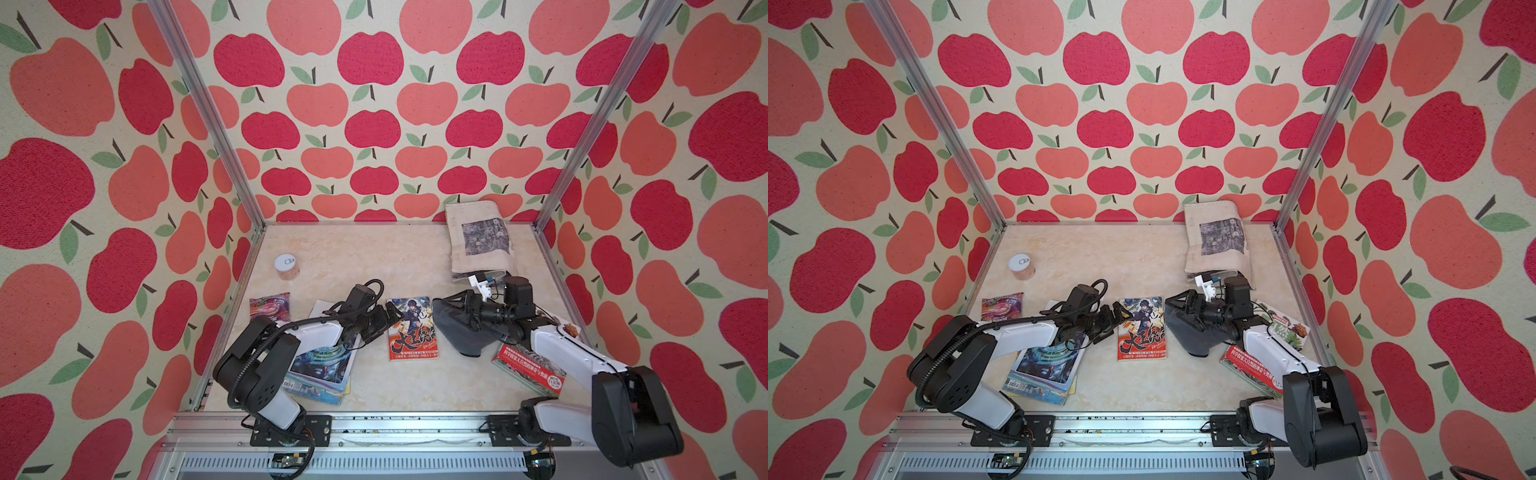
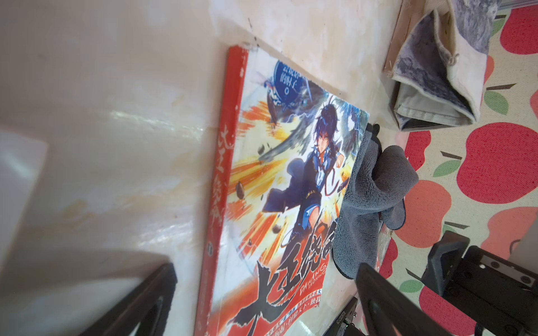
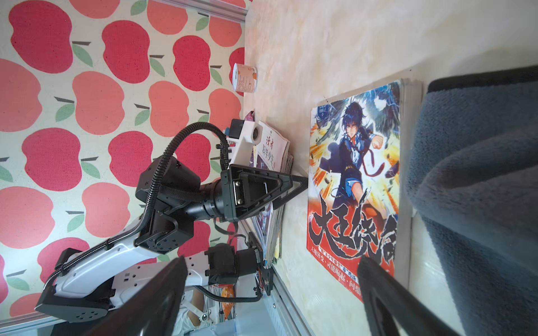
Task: Wipe the cover of the book
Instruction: Pick up the book from the center of the board.
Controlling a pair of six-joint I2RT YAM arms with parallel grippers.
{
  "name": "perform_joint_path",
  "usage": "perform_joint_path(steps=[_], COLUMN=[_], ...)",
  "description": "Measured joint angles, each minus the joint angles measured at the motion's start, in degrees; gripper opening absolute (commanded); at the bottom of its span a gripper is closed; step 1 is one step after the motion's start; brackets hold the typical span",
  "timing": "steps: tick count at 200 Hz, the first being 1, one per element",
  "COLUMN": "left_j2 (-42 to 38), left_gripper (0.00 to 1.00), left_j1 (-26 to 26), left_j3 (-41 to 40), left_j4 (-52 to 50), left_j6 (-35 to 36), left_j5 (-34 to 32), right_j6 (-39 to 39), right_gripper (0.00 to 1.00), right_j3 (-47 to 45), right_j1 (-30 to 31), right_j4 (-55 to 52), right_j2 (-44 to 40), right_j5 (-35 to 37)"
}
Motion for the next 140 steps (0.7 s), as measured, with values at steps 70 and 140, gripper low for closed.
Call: perform_joint_path(steps=[70,140], left_j2=[0.2,4.6], left_gripper=[0.99,0.99], left_j1=[0.0,0.1], left_j3=[-1.0,-2.6], left_j4=[2.3,14.9], left_j6=[-2.4,-7.1], left_j5=[1.2,6.1], right_j6=[-6.7,-10.0], right_gripper=[0.8,0.58], right_j3=[-1.3,1.0], right_j1=[8.3,13.6], right_j4=[-1.5,1.6], right_j2=[13.0,19.3], right_j5=[7.9,13.5])
